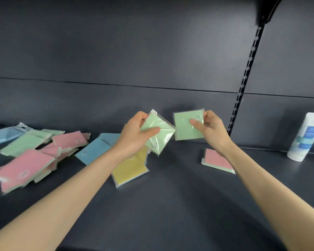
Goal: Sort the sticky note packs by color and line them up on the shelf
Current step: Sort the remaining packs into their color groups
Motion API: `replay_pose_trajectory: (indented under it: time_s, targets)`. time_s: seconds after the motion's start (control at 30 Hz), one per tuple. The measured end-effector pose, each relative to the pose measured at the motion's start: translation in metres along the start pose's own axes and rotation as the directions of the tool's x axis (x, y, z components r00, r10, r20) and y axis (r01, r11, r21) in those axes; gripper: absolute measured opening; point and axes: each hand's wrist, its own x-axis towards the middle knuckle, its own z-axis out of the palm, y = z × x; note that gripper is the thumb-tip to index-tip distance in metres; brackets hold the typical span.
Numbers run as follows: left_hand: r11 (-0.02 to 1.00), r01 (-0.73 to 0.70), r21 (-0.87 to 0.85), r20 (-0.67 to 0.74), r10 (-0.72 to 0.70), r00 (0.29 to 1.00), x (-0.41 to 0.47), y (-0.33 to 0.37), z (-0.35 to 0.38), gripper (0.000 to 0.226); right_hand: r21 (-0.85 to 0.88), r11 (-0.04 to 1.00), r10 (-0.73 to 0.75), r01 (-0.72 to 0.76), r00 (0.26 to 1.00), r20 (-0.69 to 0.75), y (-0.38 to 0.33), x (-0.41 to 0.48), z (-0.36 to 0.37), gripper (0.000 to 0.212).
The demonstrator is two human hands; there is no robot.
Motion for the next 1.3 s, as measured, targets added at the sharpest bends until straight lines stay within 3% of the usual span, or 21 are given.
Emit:
replay_pose_trajectory:
  time_s: [0.1, 0.43, 0.73, 1.03, 1.3]
  targets:
    - [0.999, 0.023, -0.038, -0.040, -0.024, 0.999, -0.015, -0.002, -0.015, 0.017, 0.027, 0.999, -0.035, 0.036, 0.999, -0.034, -0.012, -0.009, 0.017, 0.009]
    - [1.000, -0.019, -0.002, -0.145, 0.019, 0.989, -0.065, -0.018, -0.090, 0.027, 0.017, 0.991, -0.136, 0.136, 0.991, -0.020, -0.064, -0.051, 0.082, 0.018]
    - [0.999, -0.012, 0.038, -0.170, 0.018, 0.985, -0.105, -0.066, -0.216, 0.023, 0.072, 0.989, -0.132, 0.129, 0.991, 0.030, -0.100, -0.088, 0.208, 0.014]
    - [0.995, 0.041, 0.087, -0.062, -0.035, 0.997, -0.115, -0.136, -0.350, 0.020, 0.020, 0.997, -0.076, 0.076, 0.996, 0.036, -0.123, -0.106, 0.343, 0.011]
    - [0.977, 0.050, 0.209, 0.153, -0.083, 0.985, -0.087, -0.169, -0.389, 0.023, -0.086, 0.992, -0.090, 0.096, 0.993, 0.072, -0.141, -0.081, 0.396, 0.014]
